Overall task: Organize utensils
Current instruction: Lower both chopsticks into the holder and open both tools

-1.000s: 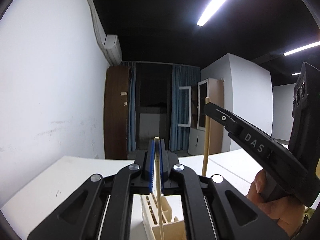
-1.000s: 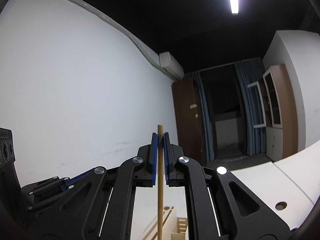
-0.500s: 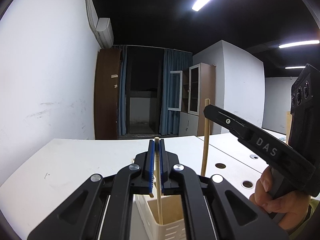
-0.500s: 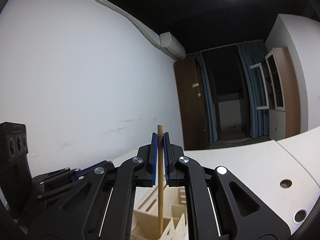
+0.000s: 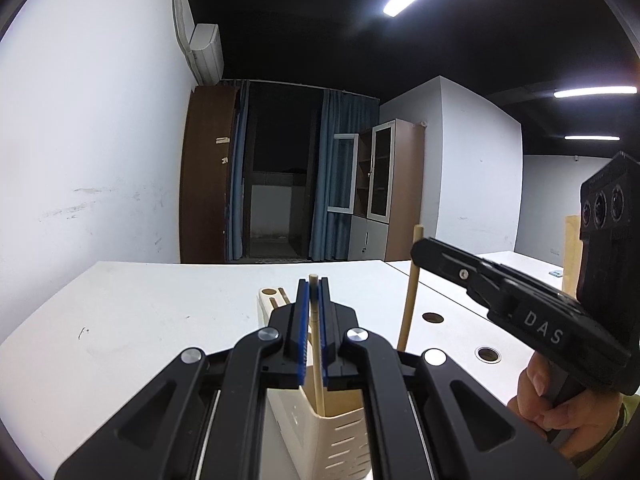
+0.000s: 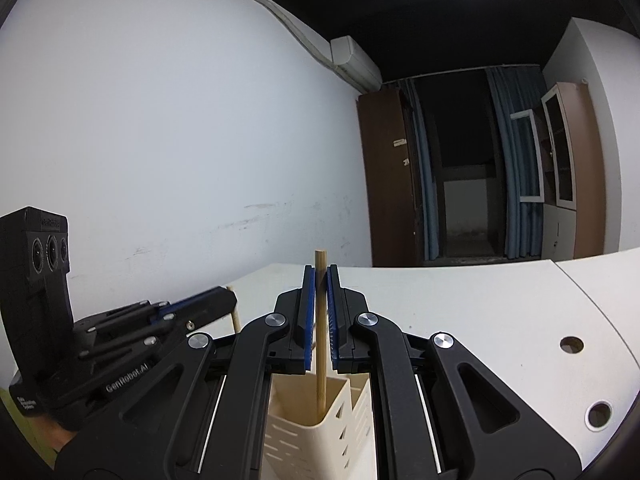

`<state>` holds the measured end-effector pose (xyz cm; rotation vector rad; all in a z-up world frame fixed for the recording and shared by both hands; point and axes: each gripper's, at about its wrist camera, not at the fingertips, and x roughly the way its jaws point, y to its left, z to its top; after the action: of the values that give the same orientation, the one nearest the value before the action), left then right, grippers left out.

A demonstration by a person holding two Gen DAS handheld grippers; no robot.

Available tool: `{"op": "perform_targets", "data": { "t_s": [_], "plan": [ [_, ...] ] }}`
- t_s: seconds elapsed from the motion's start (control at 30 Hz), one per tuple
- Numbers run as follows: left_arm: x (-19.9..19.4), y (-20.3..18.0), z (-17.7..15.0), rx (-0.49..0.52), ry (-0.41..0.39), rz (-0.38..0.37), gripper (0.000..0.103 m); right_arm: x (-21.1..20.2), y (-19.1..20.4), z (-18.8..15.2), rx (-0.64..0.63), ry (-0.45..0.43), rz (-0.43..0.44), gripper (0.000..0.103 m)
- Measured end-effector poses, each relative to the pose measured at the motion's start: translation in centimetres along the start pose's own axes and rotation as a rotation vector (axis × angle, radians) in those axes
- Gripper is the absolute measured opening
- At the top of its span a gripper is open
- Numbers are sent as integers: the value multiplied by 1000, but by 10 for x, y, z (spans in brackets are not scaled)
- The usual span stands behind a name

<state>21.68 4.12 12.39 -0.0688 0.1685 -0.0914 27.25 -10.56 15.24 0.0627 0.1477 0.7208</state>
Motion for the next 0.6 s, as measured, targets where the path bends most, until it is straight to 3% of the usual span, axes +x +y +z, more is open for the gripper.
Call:
{"op": "perform_targets", "data": {
  "t_s": [0.2, 0.27, 0.3, 0.5, 0.6],
  "plan": [
    [2, 3, 2, -11, 13, -15, 7, 1, -3, 1, 19, 32, -12, 6],
    [-1, 3, 0, -18, 14, -19, 23, 0, -7, 2, 48, 30, -7, 9],
    [-2, 4, 0, -18, 11, -22, 26, -1, -9, 3, 53, 28, -9, 10],
    [-10, 7, 1, -29, 15, -8, 26, -10, -13, 7, 67, 21, -50, 12],
    [-17, 4, -1, -30, 24, 1, 26, -18, -14, 9, 84, 13, -60, 21]
  ]
}}
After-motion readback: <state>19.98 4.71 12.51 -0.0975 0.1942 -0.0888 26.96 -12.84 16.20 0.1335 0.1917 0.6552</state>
